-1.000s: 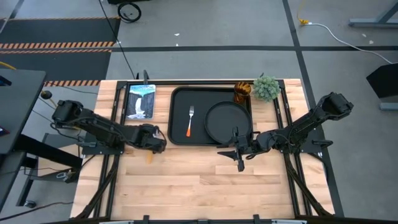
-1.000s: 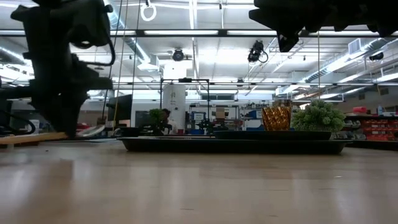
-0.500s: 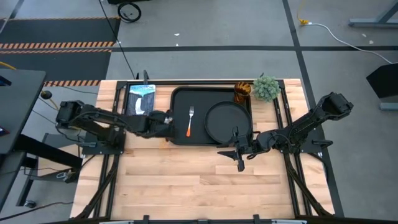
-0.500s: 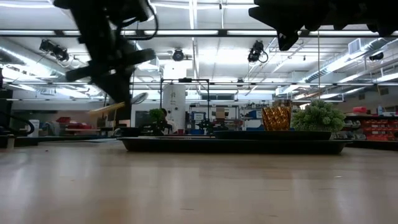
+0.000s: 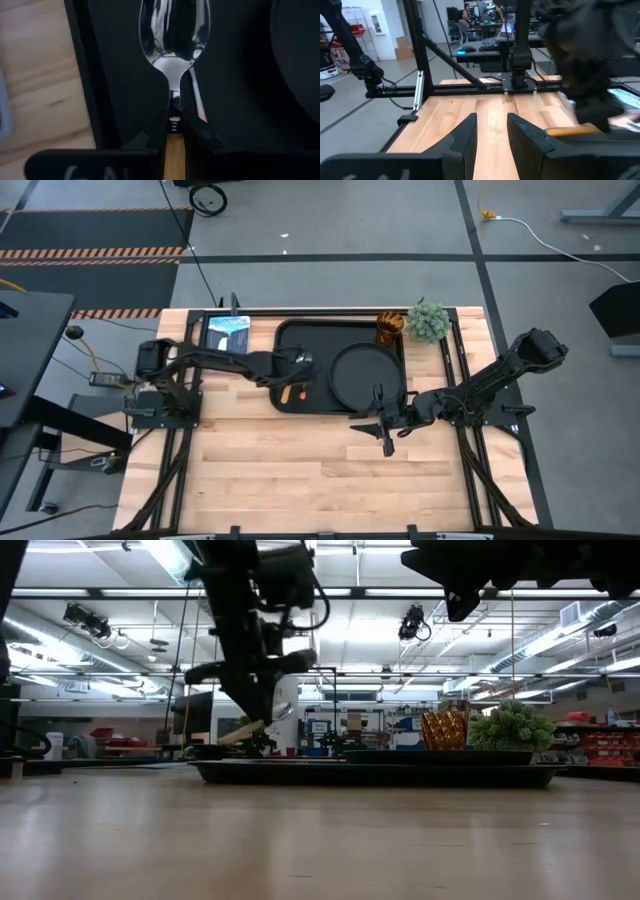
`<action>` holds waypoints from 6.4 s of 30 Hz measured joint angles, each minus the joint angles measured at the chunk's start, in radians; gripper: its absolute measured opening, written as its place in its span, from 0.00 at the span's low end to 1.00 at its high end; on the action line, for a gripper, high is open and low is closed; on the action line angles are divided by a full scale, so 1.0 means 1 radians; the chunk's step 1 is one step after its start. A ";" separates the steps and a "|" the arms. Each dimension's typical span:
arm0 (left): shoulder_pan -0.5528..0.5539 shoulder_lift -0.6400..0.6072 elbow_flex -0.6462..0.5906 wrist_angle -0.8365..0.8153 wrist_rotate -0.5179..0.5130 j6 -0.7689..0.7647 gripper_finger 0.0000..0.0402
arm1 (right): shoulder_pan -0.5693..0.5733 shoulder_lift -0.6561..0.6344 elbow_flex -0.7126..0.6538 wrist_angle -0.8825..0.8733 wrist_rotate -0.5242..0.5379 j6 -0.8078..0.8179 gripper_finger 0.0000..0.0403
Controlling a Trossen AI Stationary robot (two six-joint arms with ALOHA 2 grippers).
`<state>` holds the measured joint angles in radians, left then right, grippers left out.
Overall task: Pick and place plate/cup/fork/spoon on tray
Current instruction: Put the yellow spoon on the black tray to the left of the orange fork, then return to Home Position
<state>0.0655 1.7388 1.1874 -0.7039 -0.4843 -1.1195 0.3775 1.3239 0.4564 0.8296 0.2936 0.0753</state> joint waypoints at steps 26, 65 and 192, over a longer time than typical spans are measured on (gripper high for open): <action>0.177 0.175 0.021 0.099 0.149 0.072 0.21 | 0.000 0.000 0.000 0.006 -0.036 0.004 0.28; -0.243 -0.106 0.009 0.023 -0.100 0.918 0.14 | -0.241 -0.497 -0.451 0.150 -0.183 0.052 0.28; -0.280 -1.726 -1.128 0.820 0.749 1.130 0.05 | -0.419 -0.760 -0.451 -0.173 -0.026 0.263 0.17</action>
<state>-0.2144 0.0124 0.0597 0.1162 0.2652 0.0109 -0.0418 0.5644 0.0059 0.6563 0.2677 0.3382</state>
